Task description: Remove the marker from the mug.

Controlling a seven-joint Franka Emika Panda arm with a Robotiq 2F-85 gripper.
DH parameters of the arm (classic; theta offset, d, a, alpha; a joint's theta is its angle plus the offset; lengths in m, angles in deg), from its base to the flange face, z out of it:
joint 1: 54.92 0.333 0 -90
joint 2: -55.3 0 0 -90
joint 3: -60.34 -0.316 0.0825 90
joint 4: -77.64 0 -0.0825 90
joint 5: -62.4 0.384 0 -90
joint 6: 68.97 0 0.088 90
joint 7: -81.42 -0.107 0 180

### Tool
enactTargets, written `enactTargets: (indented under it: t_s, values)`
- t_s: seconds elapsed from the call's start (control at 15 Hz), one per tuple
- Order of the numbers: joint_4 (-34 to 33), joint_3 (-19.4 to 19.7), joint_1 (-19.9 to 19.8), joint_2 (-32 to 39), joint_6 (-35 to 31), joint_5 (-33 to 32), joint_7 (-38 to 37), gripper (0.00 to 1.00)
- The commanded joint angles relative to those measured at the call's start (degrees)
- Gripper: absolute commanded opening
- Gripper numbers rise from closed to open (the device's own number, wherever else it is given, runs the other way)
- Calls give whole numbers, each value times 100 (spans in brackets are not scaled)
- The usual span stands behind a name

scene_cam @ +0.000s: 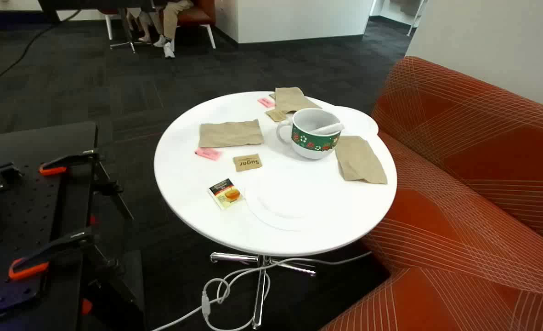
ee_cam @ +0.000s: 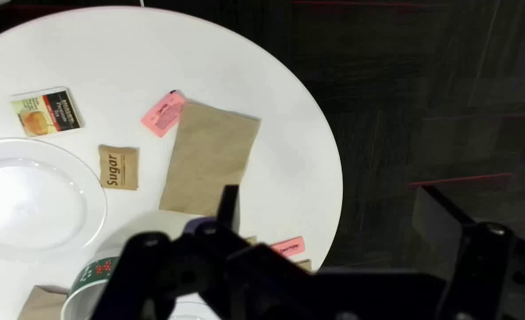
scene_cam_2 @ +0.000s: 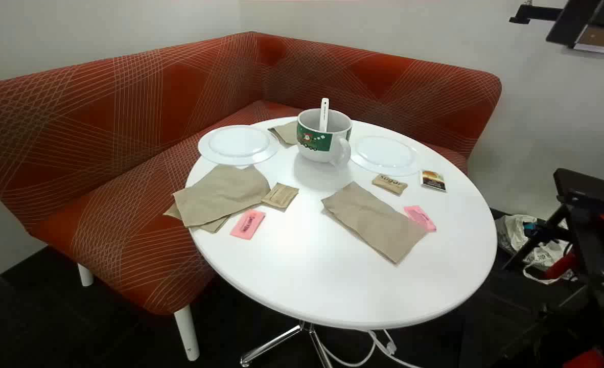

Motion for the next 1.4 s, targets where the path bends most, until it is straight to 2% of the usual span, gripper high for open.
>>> enactTargets:
  t_s: [0.0, 0.4, 0.53, 1.07, 1.33]
  values:
    - [-10, -49, -54, -3, 21, 23, 19, 100]
    - [-10, -49, -54, -3, 21, 23, 19, 100]
    - [-62, -132, -137, 67, -146, -46, -244, 100]
    - [-455, -287, -838, 734, -1542, -197, -2018, 100]
    - [-830, -408, -1359, 1441, -2021, -741, -3258, 100]
